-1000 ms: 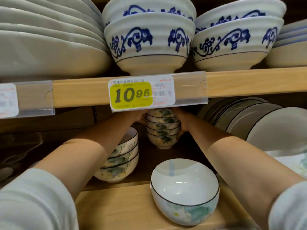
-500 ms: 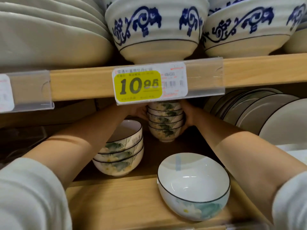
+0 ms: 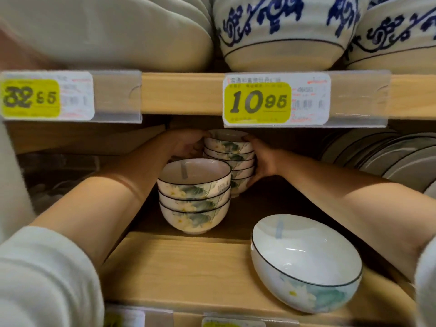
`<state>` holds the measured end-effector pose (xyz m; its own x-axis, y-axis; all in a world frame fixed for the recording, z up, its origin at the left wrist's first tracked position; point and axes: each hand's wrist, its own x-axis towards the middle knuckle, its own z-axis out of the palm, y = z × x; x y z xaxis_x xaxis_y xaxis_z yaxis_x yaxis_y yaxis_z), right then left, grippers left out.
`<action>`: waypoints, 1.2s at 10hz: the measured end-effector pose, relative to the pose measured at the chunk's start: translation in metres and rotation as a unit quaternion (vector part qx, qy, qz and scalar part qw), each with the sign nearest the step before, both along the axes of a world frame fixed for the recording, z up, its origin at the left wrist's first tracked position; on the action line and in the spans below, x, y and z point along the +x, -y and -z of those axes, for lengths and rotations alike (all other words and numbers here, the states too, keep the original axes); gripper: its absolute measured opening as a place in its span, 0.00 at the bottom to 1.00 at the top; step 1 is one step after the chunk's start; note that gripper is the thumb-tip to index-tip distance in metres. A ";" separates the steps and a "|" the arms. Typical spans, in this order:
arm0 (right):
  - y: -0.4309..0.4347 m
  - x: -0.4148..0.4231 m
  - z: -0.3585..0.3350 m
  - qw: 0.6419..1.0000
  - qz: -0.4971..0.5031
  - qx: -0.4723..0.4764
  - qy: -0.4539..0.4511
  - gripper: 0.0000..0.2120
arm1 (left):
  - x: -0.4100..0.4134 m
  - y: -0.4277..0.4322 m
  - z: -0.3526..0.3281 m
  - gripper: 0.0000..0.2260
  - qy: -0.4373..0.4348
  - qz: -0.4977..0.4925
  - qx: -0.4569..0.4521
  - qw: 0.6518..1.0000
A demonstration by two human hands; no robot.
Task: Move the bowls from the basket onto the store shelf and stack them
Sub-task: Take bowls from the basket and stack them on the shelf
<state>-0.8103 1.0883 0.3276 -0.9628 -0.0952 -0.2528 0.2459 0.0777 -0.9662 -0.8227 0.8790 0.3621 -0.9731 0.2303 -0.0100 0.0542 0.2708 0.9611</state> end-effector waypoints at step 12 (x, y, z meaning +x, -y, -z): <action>0.076 -0.023 -0.007 0.979 0.049 -0.015 -0.196 0.08 | -0.007 0.051 0.020 0.24 0.037 -0.061 0.130 0.989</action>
<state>-0.8329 1.0123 0.3348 -0.9902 0.0000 0.1393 -0.1392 0.0417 -0.9894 -0.8301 0.8278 0.3423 -0.9926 0.1154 -0.0374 -0.0360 0.0143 0.9992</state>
